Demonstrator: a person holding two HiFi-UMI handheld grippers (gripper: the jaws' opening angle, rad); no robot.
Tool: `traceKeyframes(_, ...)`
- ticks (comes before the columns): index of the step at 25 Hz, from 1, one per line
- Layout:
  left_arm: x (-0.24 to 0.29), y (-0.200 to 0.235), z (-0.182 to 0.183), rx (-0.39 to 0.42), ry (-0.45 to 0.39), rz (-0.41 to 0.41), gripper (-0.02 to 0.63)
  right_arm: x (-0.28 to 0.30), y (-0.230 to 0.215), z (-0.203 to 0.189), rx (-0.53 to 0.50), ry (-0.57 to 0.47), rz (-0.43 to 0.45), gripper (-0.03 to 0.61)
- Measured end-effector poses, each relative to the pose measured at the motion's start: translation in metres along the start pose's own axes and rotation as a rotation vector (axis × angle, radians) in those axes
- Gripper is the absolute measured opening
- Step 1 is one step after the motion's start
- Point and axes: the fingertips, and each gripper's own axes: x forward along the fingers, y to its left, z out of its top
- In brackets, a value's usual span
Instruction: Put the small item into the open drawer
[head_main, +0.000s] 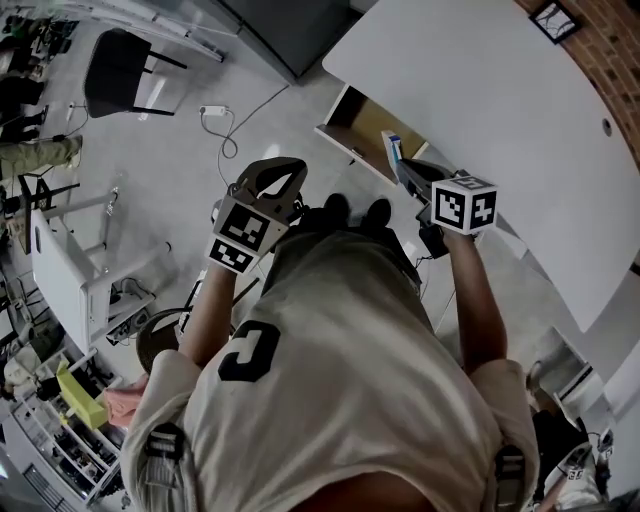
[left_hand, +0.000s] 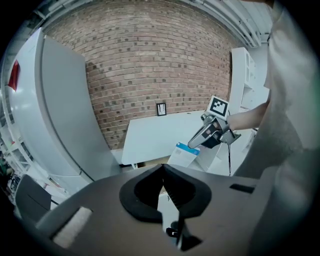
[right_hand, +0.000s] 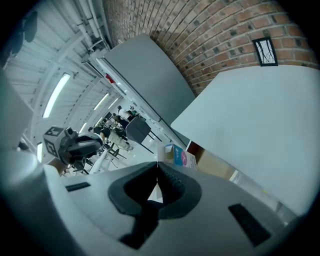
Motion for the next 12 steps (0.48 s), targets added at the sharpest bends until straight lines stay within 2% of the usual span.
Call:
traceKeyframes(5, 0.005, 0.019, -0.002, 0.015, -0.004, -0.025, 0.005, 0.025, 0.001, 0.000, 0.023, 0.006, -0.035, 0.006)
traceKeyframes(12, 0.031, 0.080, -0.018, 0.056, -0.030, -0.173, 0.005, 0.074, -0.019, 0.006, 0.110, 0.000, -0.219, 0.006)
